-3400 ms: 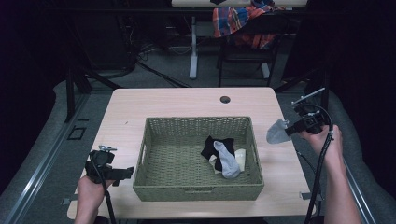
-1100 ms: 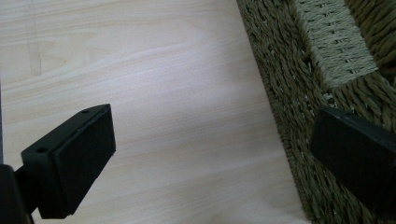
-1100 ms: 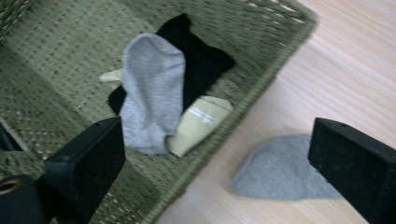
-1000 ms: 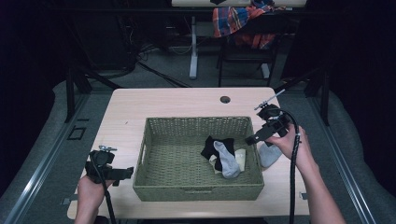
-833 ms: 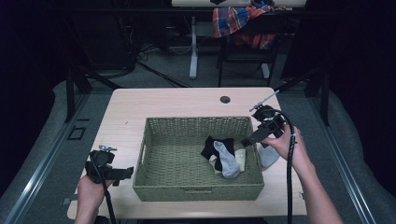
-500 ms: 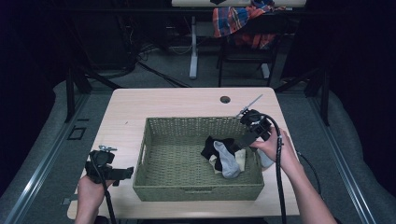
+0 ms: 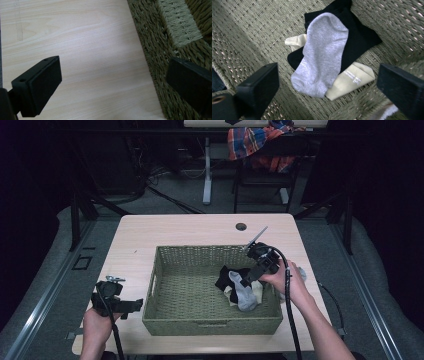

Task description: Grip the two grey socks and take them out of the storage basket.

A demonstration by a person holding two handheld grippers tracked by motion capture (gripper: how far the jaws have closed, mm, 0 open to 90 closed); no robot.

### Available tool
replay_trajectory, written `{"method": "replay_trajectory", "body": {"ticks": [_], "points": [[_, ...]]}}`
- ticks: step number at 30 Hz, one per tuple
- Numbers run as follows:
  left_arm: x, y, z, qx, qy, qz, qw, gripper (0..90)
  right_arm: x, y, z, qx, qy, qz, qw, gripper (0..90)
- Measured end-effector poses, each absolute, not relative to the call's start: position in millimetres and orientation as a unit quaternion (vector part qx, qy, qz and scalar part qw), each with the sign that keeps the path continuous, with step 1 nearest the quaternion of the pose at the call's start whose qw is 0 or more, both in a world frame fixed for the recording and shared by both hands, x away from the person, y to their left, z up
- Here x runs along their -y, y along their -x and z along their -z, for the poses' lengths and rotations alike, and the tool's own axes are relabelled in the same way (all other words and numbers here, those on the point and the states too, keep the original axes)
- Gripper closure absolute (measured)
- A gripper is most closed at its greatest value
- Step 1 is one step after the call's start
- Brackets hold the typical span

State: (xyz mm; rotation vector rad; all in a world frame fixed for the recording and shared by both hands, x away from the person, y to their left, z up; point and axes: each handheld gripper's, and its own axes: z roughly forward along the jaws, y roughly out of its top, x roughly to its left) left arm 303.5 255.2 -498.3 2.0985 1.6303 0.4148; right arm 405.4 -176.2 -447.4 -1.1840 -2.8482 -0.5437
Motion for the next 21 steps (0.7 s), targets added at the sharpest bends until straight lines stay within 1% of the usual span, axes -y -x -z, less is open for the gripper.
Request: {"method": "replay_trajectory", "body": {"ticks": [1, 2, 6, 7, 8, 9, 11, 12, 13, 15, 16, 17, 18, 19, 21], "points": [[-255.2, -303.5, 498.3, -0.591, -0.760, -0.150, 0.224, 0.6, 174.9, -406.0, 447.7, 0.912, 0.375, 0.168, 0.007, 9.8], [-255.4, -303.5, 498.2, -0.591, -0.760, -0.151, 0.225, 0.6, 174.9, -406.0, 447.7, 0.912, 0.375, 0.168, 0.007, 9.8], [-255.3, -303.4, 498.3, -0.592, -0.759, -0.151, 0.226, 0.6, 166.3, -407.5, 453.7, 0.917, 0.367, 0.158, 0.007, 17.6], [-255.3, -303.4, 498.3, -0.592, -0.759, -0.151, 0.226, 0.6, 166.3, -407.5, 453.7, 0.917, 0.367, 0.158, 0.007, 17.6], [-255.3, -303.6, 498.3, -0.591, -0.760, -0.150, 0.224, 0.6, 161.9, -407.5, 458.1, 0.917, 0.368, 0.154, 0.009, 22.2], [-255.3, -303.6, 498.4, -0.591, -0.760, -0.150, 0.224, 0.6, 159.3, -407.7, 461.2, 0.917, 0.369, 0.152, 0.011, 24.5], [-255.3, -303.7, 498.5, -0.591, -0.760, -0.150, 0.224, 0.6, 154.0, -408.8, 467.6, 0.921, 0.366, 0.135, 0.013, 33.8], [-255.1, -303.5, 498.5, -0.592, -0.760, -0.150, 0.225, 0.7, 151.7, -409.6, 470.3, 0.924, 0.362, 0.125, 0.017, 35.8], [-255.4, -303.4, 498.3, -0.592, -0.760, -0.149, 0.224, 0.6, 149.3, -409.6, 474.1, 0.924, 0.362, 0.121, 0.021, 40.2], [-255.6, -303.3, 498.4, -0.592, -0.759, -0.150, 0.225, 0.6, 147.1, -409.9, 477.1, 0.926, 0.360, 0.108, 0.019, 41.9], [-255.7, -303.3, 498.5, -0.592, -0.759, -0.150, 0.225, 0.7, 144.4, -410.3, 481.6, 0.930, 0.356, 0.095, 0.018, 46.0], [-256.0, -303.4, 498.4, -0.592, -0.760, -0.150, 0.224, 0.7, 143.2, -410.0, 483.2, 0.929, 0.358, 0.094, 0.020, 47.3], [-255.9, -303.5, 498.5, -0.591, -0.761, -0.150, 0.224, 0.7, 142.2, -409.4, 484.2, 0.929, 0.358, 0.096, 0.017, 50.9], [-255.9, -303.5, 498.5, -0.591, -0.761, -0.150, 0.224, 0.7, 141.6, -409.4, 485.6, 0.929, 0.357, 0.098, 0.016, 51.0], [-255.2, -303.5, 498.7, -0.591, -0.760, -0.150, 0.224, 0.7, 140.2, -409.5, 487.9, 0.930, 0.355, 0.098, 0.020, 55.2]]}}
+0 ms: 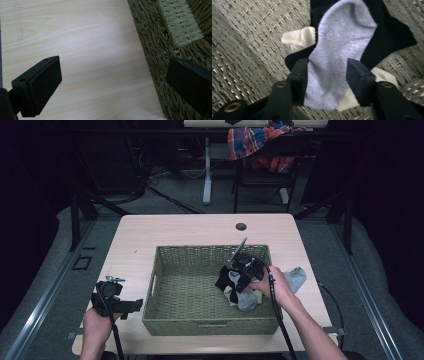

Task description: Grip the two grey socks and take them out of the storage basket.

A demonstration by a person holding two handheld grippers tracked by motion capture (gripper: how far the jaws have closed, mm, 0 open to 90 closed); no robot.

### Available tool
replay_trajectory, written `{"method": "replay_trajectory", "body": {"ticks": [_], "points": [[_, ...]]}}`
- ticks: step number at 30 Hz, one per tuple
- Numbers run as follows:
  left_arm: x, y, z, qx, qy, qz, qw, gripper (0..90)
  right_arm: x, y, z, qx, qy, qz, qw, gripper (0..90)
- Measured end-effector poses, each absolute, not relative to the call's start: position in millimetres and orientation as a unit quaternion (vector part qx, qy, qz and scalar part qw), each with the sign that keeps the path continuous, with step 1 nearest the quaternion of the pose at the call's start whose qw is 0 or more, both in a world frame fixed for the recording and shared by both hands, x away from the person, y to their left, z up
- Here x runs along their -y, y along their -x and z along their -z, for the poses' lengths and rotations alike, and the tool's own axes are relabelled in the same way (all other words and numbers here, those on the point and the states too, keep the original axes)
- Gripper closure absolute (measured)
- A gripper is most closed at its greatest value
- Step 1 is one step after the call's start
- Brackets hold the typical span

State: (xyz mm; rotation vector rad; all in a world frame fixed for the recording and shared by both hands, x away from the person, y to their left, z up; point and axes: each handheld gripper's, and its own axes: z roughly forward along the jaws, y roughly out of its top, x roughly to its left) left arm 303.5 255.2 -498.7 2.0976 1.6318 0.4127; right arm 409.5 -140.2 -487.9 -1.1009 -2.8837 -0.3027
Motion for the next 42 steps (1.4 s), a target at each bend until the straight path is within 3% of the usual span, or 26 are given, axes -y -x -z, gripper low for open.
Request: {"method": "replay_trajectory", "body": {"ticks": [3, 7, 10, 23, 42], "points": [[-255.5, -303.4, 498.6, -0.592, -0.760, -0.150, 0.225, 0.7, 139.0, -410.0, 491.5, 0.932, 0.354, 0.082, 0.020, 62.1], [-255.1, -303.5, 498.5, -0.590, -0.762, -0.149, 0.223, 0.7, 140.1, -409.9, 493.9, 0.933, 0.347, 0.093, 0.031, 78.0], [-255.1, -303.6, 498.8, -0.591, -0.761, -0.149, 0.224, 0.7, 140.8, -408.9, 490.6, 0.932, 0.349, 0.090, 0.029, 82.8], [-254.8, -303.7, 498.8, -0.590, -0.762, -0.149, 0.223, 0.7, 155.9, -398.0, 442.0, 0.926, 0.349, 0.143, 0.006, 82.7], [-254.9, -303.5, 498.6, -0.590, -0.762, -0.149, 0.222, 0.7, 170.0, -385.5, 405.4, 0.913, 0.355, 0.199, -0.013, 85.6]]}}
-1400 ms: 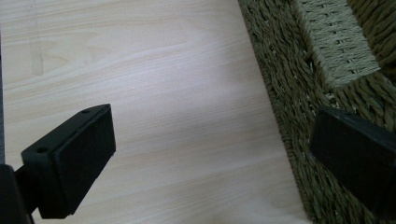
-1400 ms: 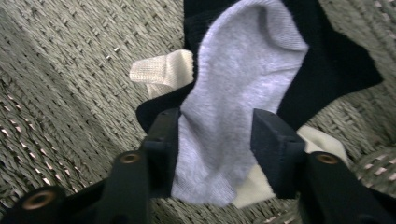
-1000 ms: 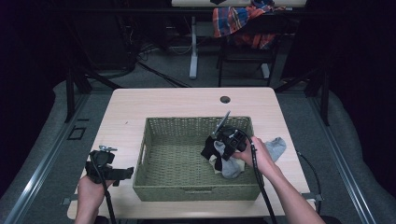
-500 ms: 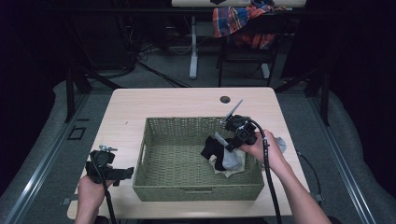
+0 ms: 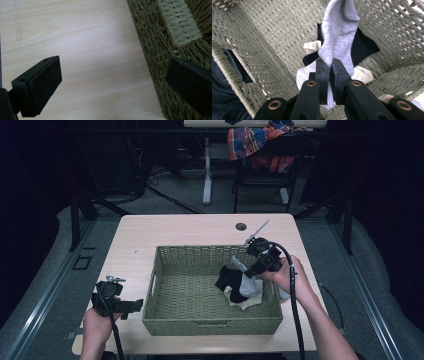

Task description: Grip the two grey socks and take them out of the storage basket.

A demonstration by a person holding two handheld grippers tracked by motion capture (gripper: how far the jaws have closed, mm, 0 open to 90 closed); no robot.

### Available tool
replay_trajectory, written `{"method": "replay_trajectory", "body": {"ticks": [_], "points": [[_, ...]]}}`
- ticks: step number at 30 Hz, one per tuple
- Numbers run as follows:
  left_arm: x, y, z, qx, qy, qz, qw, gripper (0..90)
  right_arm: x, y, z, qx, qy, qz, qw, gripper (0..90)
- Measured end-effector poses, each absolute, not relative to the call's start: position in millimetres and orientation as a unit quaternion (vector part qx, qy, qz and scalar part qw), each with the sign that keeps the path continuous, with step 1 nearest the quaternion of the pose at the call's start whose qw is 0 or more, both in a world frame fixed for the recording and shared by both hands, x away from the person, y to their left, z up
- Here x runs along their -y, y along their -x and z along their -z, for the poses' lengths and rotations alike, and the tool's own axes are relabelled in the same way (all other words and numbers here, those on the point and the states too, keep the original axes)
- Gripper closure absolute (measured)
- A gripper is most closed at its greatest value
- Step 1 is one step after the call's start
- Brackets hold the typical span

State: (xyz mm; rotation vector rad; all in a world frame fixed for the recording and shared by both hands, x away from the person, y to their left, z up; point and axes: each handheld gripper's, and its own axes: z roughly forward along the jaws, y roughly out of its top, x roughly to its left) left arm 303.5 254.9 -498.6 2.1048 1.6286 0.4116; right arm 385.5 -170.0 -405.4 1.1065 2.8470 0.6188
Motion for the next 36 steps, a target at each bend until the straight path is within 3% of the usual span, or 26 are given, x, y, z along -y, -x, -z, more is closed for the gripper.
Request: {"method": "replay_trajectory", "body": {"ticks": [20, 36], "points": [[-254.5, -303.5, 498.6, -0.589, -0.763, -0.149, 0.222, 0.7, 193.6, -376.1, 368.9, -0.900, -0.360, -0.244, 0.037, 85.6], [-254.6, -303.4, 498.5, -0.589, -0.763, -0.148, 0.223, 0.7, 237.7, -373.3, 350.7, -0.880, -0.392, -0.262, 0.060, 85.6]]}}
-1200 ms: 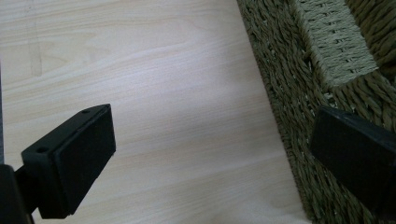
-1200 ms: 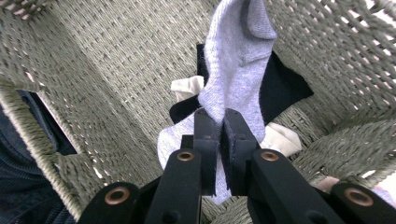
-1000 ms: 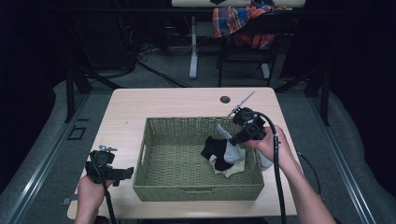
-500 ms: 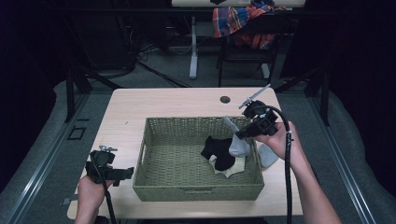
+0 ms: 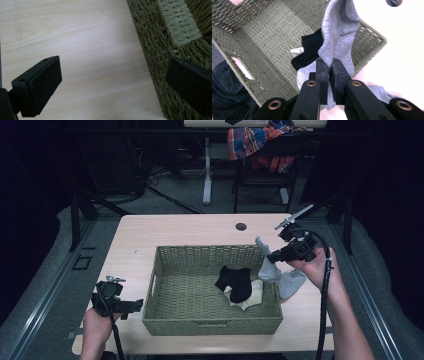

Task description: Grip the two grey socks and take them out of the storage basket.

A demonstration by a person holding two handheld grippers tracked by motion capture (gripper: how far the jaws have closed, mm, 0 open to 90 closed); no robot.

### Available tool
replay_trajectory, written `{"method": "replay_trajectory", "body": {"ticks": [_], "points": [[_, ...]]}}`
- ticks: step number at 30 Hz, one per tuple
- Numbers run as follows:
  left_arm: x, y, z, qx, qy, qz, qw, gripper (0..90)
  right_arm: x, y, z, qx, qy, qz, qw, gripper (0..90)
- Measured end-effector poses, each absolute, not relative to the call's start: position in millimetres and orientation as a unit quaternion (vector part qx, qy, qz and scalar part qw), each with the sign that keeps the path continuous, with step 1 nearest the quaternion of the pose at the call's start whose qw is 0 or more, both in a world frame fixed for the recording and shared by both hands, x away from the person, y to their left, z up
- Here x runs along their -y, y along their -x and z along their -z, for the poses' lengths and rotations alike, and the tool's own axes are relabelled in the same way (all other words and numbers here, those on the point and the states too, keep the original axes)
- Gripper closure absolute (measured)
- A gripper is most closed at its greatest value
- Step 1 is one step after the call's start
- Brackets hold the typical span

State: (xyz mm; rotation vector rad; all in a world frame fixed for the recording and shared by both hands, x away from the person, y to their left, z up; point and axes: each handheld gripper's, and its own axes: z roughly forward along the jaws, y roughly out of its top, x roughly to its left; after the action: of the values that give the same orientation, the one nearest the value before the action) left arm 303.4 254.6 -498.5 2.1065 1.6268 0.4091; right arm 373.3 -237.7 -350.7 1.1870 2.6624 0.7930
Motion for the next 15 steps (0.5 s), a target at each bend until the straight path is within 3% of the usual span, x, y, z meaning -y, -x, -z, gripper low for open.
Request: {"method": "replay_trajectory", "body": {"ticks": [15], "points": [[-254.8, -303.0, 498.1, -0.589, -0.762, -0.149, 0.224, 0.7, 293.6, -379.1, 353.8, -0.846, -0.463, -0.250, 0.083, 85.6]]}}
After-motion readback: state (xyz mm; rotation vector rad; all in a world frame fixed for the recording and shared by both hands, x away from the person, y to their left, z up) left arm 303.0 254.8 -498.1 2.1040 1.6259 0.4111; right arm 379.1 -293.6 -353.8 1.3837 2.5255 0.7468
